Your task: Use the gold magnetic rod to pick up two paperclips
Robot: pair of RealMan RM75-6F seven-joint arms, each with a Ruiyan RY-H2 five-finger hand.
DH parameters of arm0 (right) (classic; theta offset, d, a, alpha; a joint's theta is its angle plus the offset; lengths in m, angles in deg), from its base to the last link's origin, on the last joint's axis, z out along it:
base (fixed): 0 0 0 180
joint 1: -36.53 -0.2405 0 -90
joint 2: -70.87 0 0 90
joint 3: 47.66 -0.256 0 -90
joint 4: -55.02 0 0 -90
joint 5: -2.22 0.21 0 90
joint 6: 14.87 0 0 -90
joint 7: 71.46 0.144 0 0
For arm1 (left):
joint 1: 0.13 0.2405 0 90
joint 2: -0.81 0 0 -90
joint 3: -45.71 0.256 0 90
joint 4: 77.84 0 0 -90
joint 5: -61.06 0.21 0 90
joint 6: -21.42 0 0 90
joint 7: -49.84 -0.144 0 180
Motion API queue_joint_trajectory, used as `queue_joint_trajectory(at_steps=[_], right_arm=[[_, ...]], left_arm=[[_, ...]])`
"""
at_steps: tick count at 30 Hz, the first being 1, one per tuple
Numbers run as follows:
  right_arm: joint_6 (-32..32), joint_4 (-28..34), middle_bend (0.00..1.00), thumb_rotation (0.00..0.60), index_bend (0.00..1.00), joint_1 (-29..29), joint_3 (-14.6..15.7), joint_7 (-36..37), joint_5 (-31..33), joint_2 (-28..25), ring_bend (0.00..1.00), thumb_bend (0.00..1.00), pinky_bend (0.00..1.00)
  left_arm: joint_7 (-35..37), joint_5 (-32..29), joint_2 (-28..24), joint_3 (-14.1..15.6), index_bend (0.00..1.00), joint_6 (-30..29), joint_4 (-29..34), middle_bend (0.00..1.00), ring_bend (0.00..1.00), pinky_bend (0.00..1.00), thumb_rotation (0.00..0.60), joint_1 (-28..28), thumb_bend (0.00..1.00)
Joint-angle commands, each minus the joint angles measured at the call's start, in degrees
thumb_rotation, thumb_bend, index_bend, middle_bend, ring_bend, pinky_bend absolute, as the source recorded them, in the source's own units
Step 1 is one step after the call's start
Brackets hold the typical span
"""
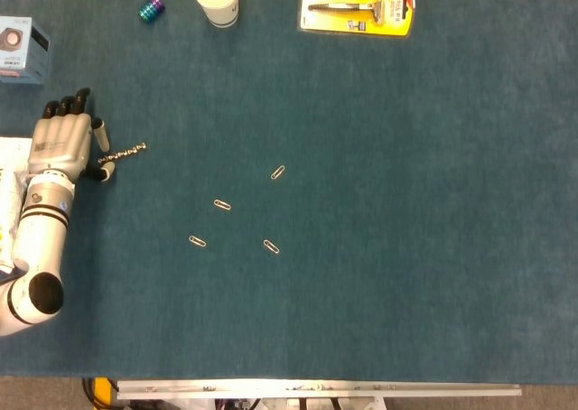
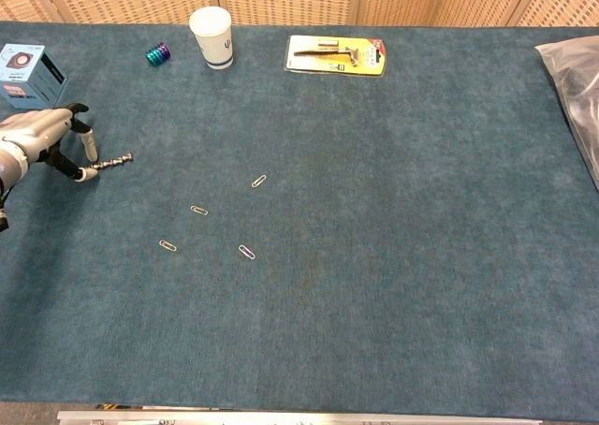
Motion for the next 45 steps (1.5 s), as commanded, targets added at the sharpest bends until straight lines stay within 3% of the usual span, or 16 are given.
queue_joint_trajectory(at_steps=[1,45], right_arm=[[0.0,0.0,0.32,0.6,0.37,0.0,0.0,0.0,0.0,0.0,0.29,0.0,0.5],[0.4,-1.0,0.32,0.6,0.37,0.4,0.1,1.5,-0.1,0.4,0.29,0.0,0.5]], left_arm=[[-0.2,-0.3,0.2,0.0,0.5,0.2,-0.3,0.0,0.0,0.0,0.6,-0.2,0.26],[-1.7,-3.1,1.4,-0.5,0.54,1.5,-3.5,0.0,0.0,0.0,0.6,-1.5,0.26]])
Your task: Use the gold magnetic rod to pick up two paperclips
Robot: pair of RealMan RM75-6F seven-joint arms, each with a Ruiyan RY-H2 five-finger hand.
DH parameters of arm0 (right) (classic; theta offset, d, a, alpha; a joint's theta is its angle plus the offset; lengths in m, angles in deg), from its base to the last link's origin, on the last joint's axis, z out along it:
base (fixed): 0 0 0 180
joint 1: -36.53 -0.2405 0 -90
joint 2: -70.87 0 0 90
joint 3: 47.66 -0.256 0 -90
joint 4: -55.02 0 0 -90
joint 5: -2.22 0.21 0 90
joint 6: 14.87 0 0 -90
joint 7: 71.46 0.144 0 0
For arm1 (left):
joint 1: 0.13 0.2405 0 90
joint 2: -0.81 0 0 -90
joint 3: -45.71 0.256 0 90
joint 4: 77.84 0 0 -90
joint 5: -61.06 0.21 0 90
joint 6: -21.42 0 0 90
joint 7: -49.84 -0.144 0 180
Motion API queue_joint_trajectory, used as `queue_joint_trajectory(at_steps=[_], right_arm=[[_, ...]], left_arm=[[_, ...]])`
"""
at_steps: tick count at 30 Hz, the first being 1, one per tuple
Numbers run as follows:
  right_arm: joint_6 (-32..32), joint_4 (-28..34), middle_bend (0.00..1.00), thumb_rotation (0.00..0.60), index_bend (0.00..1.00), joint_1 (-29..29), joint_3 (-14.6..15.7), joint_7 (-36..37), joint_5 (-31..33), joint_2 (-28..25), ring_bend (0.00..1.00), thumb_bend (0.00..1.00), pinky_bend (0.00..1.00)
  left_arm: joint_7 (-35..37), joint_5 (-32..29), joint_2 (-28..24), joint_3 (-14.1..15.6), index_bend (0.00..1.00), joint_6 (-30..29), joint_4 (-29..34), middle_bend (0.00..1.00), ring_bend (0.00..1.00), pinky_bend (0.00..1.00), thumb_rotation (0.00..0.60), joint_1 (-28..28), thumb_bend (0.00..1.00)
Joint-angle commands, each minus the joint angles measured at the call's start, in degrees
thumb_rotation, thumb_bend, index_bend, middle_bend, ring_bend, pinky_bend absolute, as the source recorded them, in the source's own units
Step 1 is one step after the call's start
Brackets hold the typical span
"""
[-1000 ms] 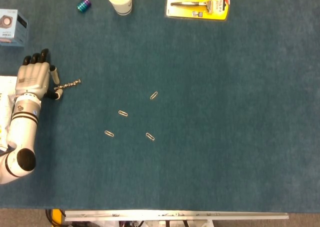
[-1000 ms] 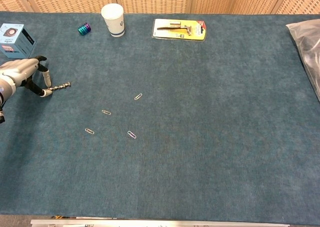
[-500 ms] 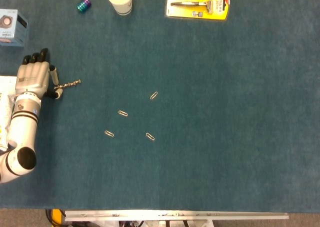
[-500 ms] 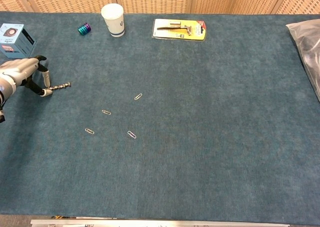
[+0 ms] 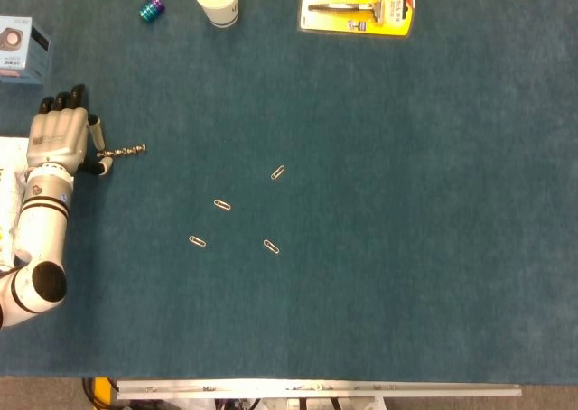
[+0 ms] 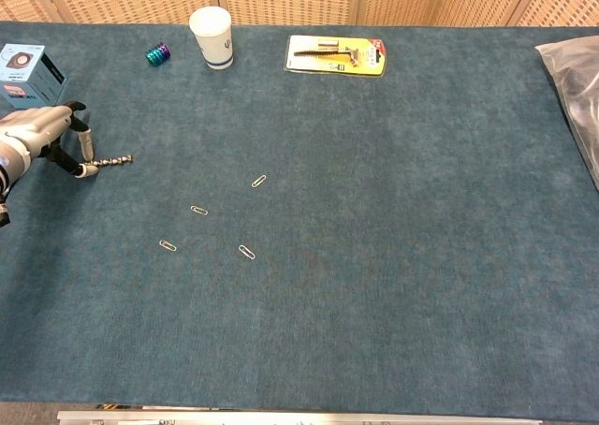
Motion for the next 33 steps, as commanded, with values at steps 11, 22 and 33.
queue_joint_trajectory(at_steps=[11,22,33], right_arm=[[-0.1,-0.2,0.32,0.6,0.37,0.1,0.0,0.3,-0.1,0.1,0.29,0.0,0.5],[0.0,-0.3,0.32,0.6,0.37,0.2,0.1,0.4,-0.1,0.2,0.29,0.0,0.5],[-0.1,-0.4,0.32,0.6,0.37,0.3,0.1,0.6,-0.3,0.2,0.29,0.0,0.5]], left_arm=[[-0.4,-0.4,-0.1,0.1,0.55,0.8,0.0,0.0,0.0,0.0,0.6,-0.4,0.26],[-0.1,-0.9,-0.7,0.2,0.54,1.8,0.5,0.0,0.0,0.0,0.6,-0.8,0.26],[0.1,-1.0,-0.9,0.4,0.54,2.0,0.8,0.0,0.0,0.0,0.6,-1.2,0.34]])
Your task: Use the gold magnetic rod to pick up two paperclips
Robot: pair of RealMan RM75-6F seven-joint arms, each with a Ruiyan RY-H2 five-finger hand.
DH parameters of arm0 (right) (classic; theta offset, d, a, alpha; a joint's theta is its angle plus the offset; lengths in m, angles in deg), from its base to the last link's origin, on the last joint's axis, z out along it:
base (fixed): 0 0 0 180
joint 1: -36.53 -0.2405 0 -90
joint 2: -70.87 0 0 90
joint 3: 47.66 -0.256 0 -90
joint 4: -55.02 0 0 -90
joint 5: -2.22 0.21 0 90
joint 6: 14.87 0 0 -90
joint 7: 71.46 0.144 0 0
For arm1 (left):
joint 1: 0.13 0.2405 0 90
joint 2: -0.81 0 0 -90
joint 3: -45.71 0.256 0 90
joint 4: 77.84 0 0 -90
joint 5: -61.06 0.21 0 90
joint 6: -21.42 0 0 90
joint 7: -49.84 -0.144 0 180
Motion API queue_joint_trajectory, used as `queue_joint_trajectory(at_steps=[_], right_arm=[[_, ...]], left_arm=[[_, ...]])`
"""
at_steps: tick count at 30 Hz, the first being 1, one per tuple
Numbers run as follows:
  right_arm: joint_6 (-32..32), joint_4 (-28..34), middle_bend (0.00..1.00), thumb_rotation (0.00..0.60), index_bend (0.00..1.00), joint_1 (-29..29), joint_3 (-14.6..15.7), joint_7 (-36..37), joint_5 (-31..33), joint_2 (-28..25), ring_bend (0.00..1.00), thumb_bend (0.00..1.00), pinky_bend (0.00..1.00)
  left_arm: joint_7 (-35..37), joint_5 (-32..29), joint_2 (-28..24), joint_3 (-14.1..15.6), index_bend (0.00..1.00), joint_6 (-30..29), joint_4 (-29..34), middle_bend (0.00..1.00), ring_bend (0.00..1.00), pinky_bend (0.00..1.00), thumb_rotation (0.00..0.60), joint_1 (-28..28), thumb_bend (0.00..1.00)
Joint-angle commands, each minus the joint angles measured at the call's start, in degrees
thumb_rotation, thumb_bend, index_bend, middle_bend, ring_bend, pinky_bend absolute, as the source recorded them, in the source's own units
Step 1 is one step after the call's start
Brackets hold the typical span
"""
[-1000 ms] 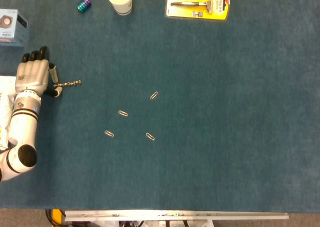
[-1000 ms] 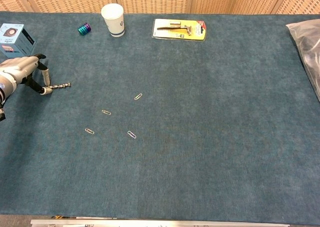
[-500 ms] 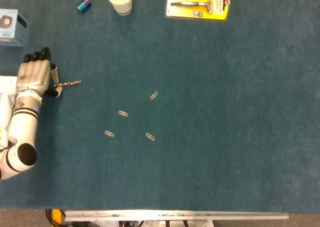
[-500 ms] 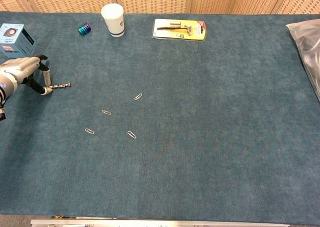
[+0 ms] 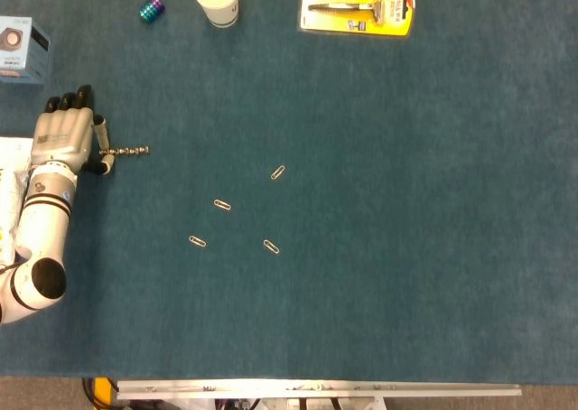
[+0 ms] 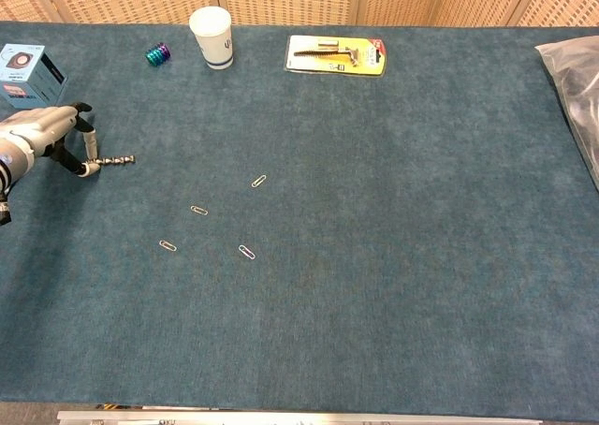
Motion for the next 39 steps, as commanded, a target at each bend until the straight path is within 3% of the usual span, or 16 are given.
queue_joint_trajectory(at_steps=[1,15,39], right_arm=[[0.0,0.0,0.32,0.6,0.37,0.0,0.0,0.0,0.0,0.0,0.29,0.0,0.5],[0.1,-0.2,0.32,0.6,0.37,0.0,-0.1,0.4,-0.1,0.0,0.29,0.0,0.5],[-0.6,0.3,0.32,0.6,0.37,0.4,0.0,0.9,-0.8,-0.3,0.29,0.0,0.5]], left_arm=[[0.1,-0.1,-0.1,0.0,0.54,0.2,0.1,0.0,0.0,0.0,0.6,-0.1,0.34],[0.6,0.7,-0.7,0.2,0.56,-0.6,1.5,0.0,0.0,0.0,0.6,-0.2,0.36],[-3.5,5.2,-4.4,1.5,0.57,-8.3,11.7,0.0,0.0,0.0,0.6,0.2,0.36]])
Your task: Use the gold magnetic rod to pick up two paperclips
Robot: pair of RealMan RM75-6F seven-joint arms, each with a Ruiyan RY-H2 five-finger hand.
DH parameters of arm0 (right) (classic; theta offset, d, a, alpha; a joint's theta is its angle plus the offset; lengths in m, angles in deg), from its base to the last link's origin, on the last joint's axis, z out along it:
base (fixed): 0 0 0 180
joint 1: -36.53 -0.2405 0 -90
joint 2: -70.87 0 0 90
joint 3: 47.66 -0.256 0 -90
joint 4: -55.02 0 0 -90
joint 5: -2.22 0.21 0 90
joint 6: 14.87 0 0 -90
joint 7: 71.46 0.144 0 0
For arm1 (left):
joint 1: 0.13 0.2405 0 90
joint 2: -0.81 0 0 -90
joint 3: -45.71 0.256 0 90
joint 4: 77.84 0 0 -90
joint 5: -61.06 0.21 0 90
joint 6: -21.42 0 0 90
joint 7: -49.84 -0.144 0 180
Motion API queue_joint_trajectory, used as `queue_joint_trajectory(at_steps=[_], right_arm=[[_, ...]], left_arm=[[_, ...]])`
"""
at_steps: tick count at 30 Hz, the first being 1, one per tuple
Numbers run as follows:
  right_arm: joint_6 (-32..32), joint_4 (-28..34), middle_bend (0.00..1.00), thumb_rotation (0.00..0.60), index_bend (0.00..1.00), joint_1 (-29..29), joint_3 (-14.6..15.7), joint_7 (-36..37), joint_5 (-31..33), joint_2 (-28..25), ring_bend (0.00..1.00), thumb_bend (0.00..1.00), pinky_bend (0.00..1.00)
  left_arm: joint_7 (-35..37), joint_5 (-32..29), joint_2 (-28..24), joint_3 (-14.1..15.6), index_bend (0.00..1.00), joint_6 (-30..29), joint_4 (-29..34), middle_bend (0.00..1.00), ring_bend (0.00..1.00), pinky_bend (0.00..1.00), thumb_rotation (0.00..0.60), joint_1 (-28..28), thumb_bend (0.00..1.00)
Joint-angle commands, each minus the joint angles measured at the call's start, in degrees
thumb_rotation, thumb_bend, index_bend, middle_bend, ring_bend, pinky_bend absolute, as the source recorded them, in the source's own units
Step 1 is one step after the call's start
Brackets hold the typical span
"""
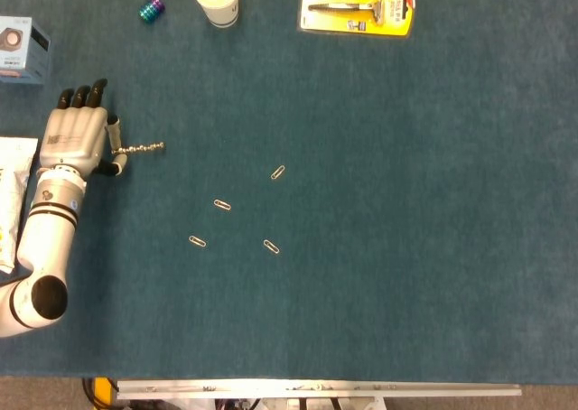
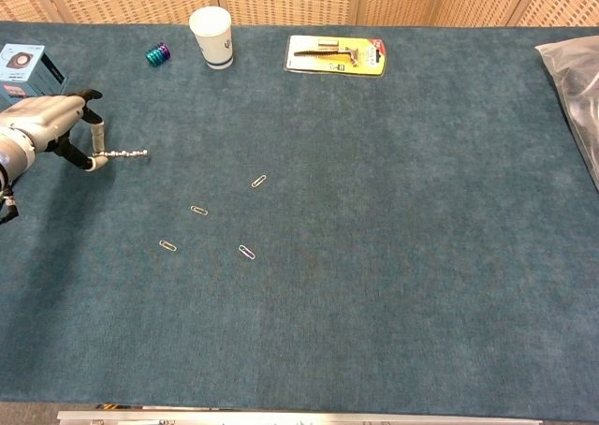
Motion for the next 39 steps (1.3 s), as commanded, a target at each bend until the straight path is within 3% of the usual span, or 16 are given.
queue_joint_trajectory(at_steps=[1,23,39], right_arm=[[-0.1,0.1,0.32,0.6,0.37,0.1,0.0,0.1,-0.1,-0.1,0.29,0.0,0.5],[-2.0,1.5,0.32,0.6,0.37,1.3,0.2,1.3,-1.3,-1.2,0.29,0.0,0.5],[-3.3,2.7,0.32,0.6,0.37,2.2,0.3,1.8,-2.0,-2.3,0.29,0.0,0.5]], left_arm=[[-1.2,0.7,-0.9,0.3,0.57,-1.3,1.7,0.0,0.0,0.0,0.6,0.0,0.36],[-14.2,6.5,-6.3,4.8,0.58,-10.7,15.5,0.0,0.0,0.0,0.6,0.1,0.36],[-21.4,12.2,-6.8,7.2,0.58,-16.4,20.4,0.0,0.0,0.0,0.6,0.9,0.36]])
